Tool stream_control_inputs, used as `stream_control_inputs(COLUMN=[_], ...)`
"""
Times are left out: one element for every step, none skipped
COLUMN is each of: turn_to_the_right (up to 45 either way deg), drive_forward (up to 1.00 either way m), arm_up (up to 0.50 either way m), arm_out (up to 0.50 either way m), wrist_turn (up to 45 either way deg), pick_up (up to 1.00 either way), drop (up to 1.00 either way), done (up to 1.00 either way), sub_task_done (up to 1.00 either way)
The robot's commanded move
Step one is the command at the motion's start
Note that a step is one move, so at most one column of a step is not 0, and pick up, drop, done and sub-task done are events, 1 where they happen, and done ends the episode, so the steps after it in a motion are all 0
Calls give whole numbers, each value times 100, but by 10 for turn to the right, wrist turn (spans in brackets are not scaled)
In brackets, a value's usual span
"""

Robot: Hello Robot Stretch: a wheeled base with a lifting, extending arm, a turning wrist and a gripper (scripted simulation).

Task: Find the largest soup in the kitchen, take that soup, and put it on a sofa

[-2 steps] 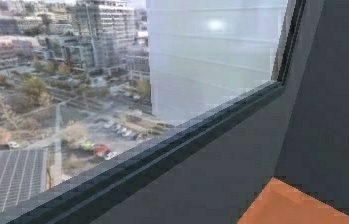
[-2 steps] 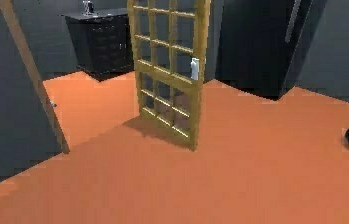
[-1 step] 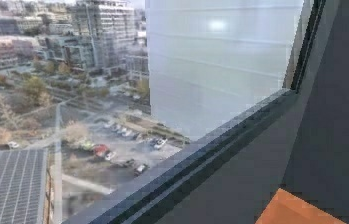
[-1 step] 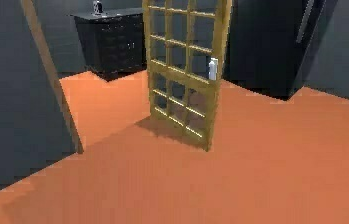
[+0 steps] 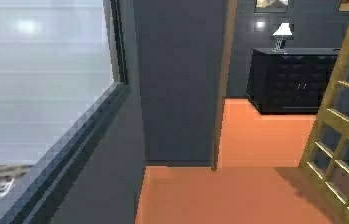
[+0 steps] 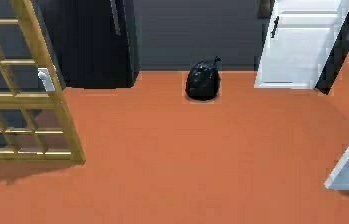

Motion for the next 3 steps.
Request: stream_control_inputs(turn_to_the_right=[390,0,450], drive_forward=[0,35,0], arm_up=[0,0,0], arm_out=[0,0,0], wrist_turn=[0,0,0], pick_up=[0,0,0], drop=[0,0,0], done=[0,0,0], sub_task_done=[0,0,0])
